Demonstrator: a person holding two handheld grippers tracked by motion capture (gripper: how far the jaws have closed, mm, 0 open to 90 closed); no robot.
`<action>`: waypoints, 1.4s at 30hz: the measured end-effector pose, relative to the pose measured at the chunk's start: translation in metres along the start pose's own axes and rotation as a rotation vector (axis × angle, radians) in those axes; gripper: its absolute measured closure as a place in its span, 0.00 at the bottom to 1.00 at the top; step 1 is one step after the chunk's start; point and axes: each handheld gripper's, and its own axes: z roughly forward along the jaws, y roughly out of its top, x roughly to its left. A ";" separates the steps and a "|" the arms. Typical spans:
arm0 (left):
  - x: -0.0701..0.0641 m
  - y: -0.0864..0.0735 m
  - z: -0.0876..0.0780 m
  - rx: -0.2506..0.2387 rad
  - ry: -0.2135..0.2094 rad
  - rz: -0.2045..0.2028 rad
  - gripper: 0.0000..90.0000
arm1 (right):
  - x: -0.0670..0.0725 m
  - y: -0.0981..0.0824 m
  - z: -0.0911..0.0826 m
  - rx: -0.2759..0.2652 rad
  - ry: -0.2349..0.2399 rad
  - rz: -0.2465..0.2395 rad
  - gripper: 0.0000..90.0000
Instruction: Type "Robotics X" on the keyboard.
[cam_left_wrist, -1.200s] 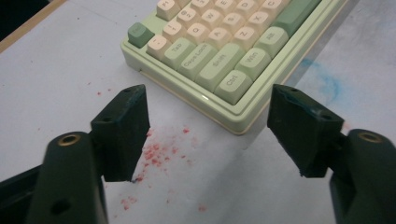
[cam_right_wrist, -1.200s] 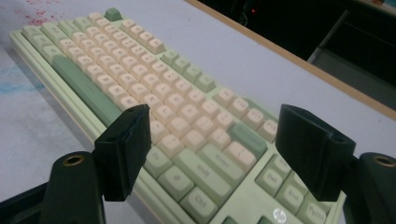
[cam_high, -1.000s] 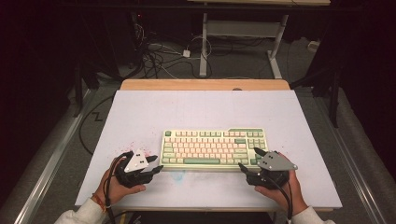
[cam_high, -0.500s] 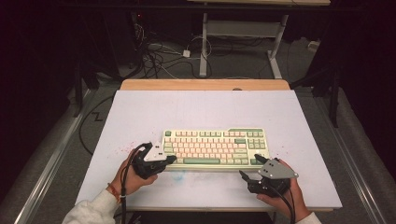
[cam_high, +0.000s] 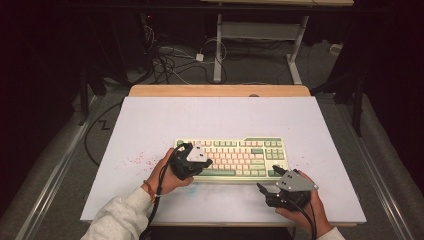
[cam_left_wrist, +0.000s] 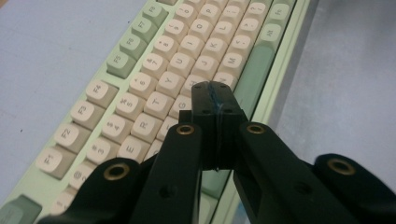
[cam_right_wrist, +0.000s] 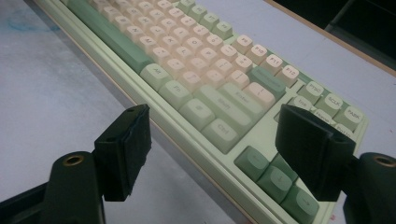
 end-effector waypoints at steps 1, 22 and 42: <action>0.000 0.002 0.002 0.004 -0.007 0.001 0.97 | 0.000 0.000 0.000 0.003 -0.004 -0.002 0.30; -0.001 0.011 0.034 0.074 -0.007 0.026 0.97 | 0.003 0.001 0.000 0.012 -0.012 -0.041 0.31; 0.002 0.007 0.023 0.033 0.026 0.022 0.89 | 0.002 0.000 0.000 0.027 -0.016 -0.062 0.32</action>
